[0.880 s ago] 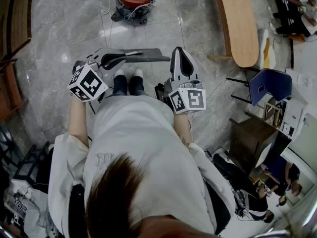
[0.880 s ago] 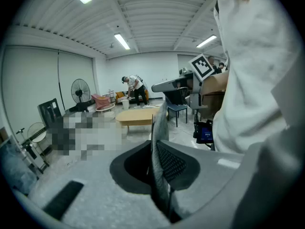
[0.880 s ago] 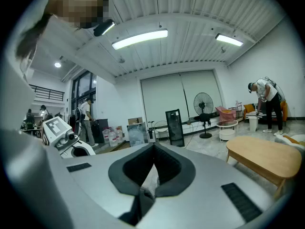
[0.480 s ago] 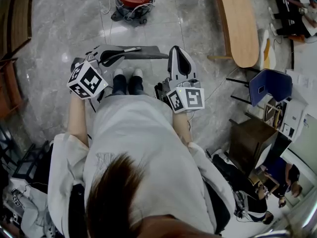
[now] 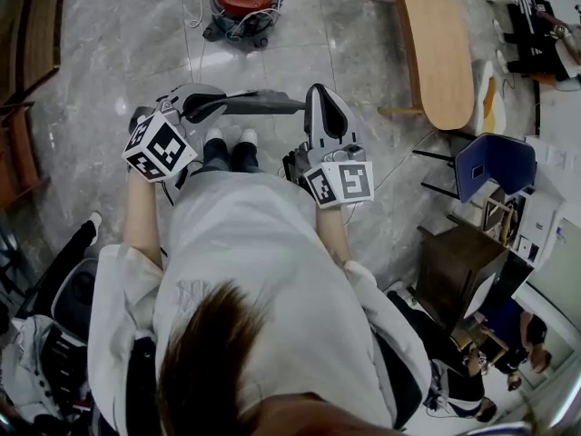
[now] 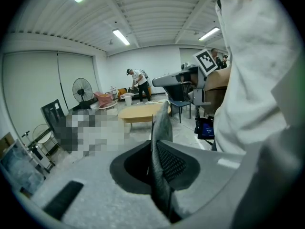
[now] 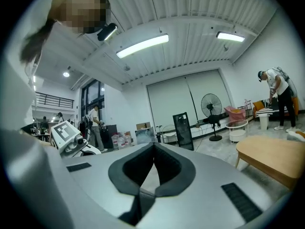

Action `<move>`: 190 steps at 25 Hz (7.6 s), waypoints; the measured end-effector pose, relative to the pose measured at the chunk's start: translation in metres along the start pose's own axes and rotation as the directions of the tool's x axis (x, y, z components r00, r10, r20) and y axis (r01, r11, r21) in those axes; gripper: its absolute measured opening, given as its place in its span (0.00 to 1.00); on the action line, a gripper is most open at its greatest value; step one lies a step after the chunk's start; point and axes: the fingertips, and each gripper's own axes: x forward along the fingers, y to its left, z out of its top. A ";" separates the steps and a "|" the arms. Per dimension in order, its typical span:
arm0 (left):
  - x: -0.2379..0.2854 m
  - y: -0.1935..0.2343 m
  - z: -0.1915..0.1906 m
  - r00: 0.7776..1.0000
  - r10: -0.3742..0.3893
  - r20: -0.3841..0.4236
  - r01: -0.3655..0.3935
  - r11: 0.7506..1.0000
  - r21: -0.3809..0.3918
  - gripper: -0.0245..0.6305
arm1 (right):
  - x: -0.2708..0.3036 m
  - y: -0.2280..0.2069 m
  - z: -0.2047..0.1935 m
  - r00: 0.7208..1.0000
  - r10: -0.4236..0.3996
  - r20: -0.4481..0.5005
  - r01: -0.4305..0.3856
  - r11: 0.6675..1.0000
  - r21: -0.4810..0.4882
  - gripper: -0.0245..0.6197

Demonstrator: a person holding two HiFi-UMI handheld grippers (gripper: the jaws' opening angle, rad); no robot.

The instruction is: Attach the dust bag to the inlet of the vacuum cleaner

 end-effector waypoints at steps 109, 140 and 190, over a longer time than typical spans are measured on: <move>0.217 0.240 -0.145 0.943 -0.314 -0.114 0.294 0.942 -0.163 0.09 | 0.300 -0.084 -0.250 0.378 0.426 -0.822 -0.787 0.615 -0.043 0.28; 0.343 0.218 -0.313 0.959 -0.182 -0.217 0.131 0.965 -0.229 0.12 | 0.310 -0.131 -0.459 0.316 0.342 -0.885 -0.823 0.562 -0.077 0.09; 0.427 0.227 -0.403 0.939 -0.165 -0.302 0.091 0.965 -0.245 0.12 | 0.341 -0.174 -0.570 0.329 0.285 -0.900 -0.755 0.652 -0.070 0.09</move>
